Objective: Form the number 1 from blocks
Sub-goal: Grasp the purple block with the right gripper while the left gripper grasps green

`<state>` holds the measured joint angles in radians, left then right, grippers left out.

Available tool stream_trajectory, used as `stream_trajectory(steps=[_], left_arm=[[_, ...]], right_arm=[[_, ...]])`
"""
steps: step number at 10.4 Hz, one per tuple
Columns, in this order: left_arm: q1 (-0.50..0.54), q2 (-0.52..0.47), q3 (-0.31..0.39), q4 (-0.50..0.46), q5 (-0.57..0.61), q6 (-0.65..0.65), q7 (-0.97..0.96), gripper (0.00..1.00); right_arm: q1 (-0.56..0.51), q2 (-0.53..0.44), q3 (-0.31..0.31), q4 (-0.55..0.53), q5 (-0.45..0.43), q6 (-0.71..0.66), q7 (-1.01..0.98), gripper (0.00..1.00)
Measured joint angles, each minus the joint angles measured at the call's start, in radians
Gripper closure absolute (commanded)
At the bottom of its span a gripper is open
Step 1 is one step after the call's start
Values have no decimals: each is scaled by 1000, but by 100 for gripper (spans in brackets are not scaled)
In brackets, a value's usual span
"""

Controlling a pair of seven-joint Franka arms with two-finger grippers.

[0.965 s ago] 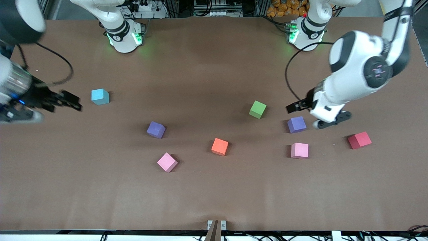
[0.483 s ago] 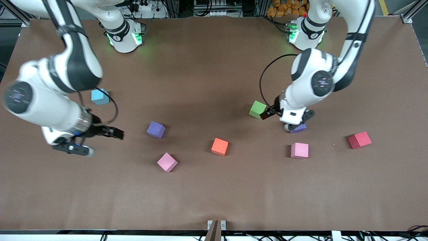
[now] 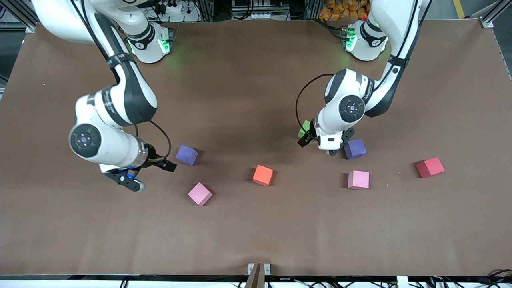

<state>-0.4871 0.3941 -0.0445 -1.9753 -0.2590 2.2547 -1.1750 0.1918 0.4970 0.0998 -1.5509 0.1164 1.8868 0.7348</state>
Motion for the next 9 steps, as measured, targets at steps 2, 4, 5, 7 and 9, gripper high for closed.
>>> stream_trajectory(steps=[2,4,5,7,9], left_arm=[[0,7,1,-38,0,48,-3,0],[0,7,1,-72,-14,74,-4,0],[0,9,0,-80,-24,77,-4,0],[0,20,0,-86,-38,78,-7,0],[0,37,-1,-88,-40,79,-21,0]], right_arm=[[0,31,-1,-31,20,19,-3,0],[0,57,-1,-49,26,20,-11,0],[0,69,-1,-58,29,21,-16,0],[8,94,1,-77,33,22,-40,0],[16,109,1,-108,35,55,-52,0]])
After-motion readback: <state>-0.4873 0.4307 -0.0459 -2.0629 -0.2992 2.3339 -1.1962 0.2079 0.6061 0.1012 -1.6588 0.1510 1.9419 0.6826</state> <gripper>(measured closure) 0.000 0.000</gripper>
